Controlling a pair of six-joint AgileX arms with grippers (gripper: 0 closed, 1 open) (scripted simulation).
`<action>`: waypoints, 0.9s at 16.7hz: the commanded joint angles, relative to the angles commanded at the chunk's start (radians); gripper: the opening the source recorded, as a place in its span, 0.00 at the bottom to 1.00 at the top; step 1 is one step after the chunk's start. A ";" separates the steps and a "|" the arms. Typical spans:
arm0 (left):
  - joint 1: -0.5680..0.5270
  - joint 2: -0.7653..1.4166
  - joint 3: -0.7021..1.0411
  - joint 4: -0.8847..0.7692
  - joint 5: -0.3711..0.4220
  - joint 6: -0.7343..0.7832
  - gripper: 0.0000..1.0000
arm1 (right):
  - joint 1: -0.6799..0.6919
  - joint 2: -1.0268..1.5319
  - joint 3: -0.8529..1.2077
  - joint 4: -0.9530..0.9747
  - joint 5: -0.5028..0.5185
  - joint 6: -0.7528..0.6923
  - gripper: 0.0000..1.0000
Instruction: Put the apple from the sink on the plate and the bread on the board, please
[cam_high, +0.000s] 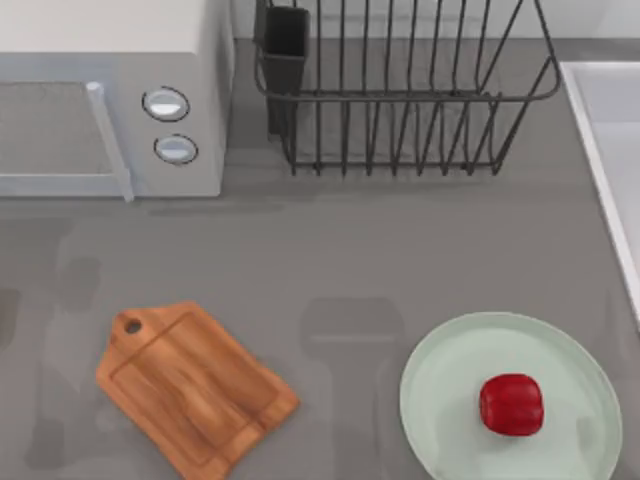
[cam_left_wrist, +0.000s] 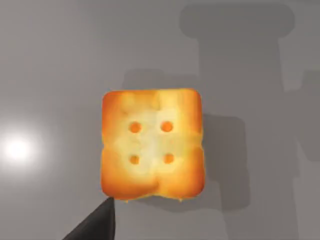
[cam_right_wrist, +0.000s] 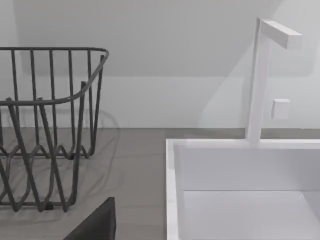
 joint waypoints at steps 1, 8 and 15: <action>0.014 0.106 0.065 -0.057 0.000 0.008 1.00 | 0.000 0.000 0.000 0.000 0.000 0.000 1.00; 0.089 0.626 0.446 -0.353 -0.001 0.056 1.00 | 0.000 0.000 0.000 0.000 0.000 0.000 1.00; 0.102 0.750 0.558 -0.416 0.000 0.070 1.00 | 0.000 0.000 0.000 0.000 0.000 0.000 1.00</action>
